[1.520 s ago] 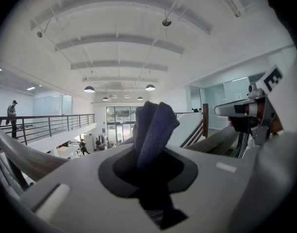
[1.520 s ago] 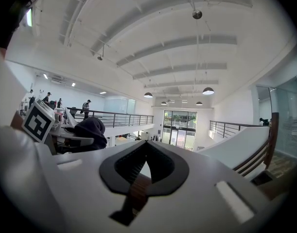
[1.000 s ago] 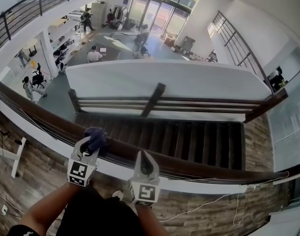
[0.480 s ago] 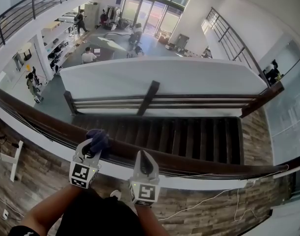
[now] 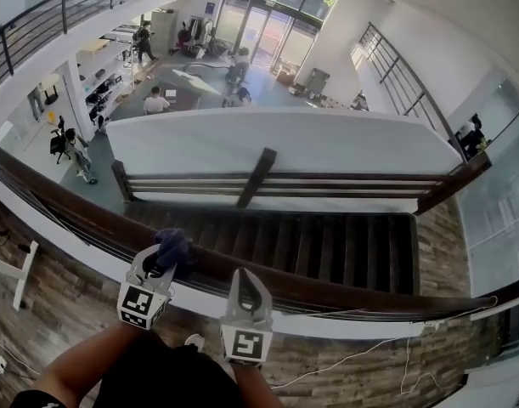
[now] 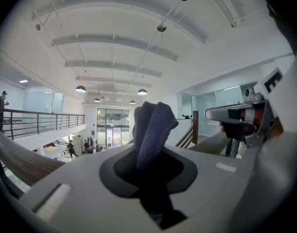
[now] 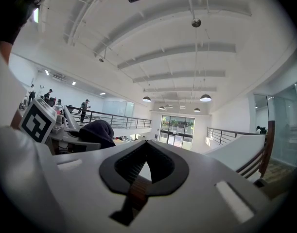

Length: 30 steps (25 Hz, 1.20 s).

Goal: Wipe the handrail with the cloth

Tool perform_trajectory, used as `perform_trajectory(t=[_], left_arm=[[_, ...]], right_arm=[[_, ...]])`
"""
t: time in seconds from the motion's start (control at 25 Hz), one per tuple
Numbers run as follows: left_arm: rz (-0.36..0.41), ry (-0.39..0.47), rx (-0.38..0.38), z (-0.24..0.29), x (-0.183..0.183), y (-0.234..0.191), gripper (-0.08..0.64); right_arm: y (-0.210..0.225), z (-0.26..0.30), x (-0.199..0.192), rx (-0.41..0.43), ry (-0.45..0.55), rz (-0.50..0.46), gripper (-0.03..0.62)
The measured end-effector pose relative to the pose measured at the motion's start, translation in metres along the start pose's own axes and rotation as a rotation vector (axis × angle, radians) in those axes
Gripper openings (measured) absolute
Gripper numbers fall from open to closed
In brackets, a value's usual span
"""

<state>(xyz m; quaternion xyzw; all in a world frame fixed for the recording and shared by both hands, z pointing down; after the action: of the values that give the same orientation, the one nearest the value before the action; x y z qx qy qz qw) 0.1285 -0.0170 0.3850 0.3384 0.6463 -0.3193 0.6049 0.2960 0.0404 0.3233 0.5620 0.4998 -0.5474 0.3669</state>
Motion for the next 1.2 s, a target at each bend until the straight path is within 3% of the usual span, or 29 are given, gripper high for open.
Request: perform_trajectory(t=[0.32, 0.56, 0.84, 1.2], left_arm=[[-0.002, 0.069, 0.087, -0.033, 0.013, -0.037, 0.058], [0.031, 0.076, 0.115, -0.075, 0.015, -0.085, 0.057], [0.022, 0.011, 0.184, -0.142, 0.000, -0.158, 0.057], [0.035, 0.019, 0.384, -0.216, -0.018, -0.303, 0.057]], right_arm=[[-0.028, 0.022, 0.022, 0.091, 0.085, -0.040, 0.002], [-0.082, 0.044, 0.027, 0.164, 0.100, -0.012, 0.002], [-0.130, 0.075, 0.029, 0.168, 0.092, 0.030, 0.002], [-0.217, 0.094, 0.016, 0.206, 0.057, 0.025, 0.002]])
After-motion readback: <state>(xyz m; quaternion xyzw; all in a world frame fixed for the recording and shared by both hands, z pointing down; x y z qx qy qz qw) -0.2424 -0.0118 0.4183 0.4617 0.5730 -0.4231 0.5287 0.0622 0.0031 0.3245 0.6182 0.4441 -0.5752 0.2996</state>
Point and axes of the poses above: the fingertips, and each gripper's own axes: z forward along the fingers, y to its right, x out of its top, the point moved 4 cm from there along -z, backward along the fingers, and after that the axes turned 11 degrees about y, right-handed, at the moved point
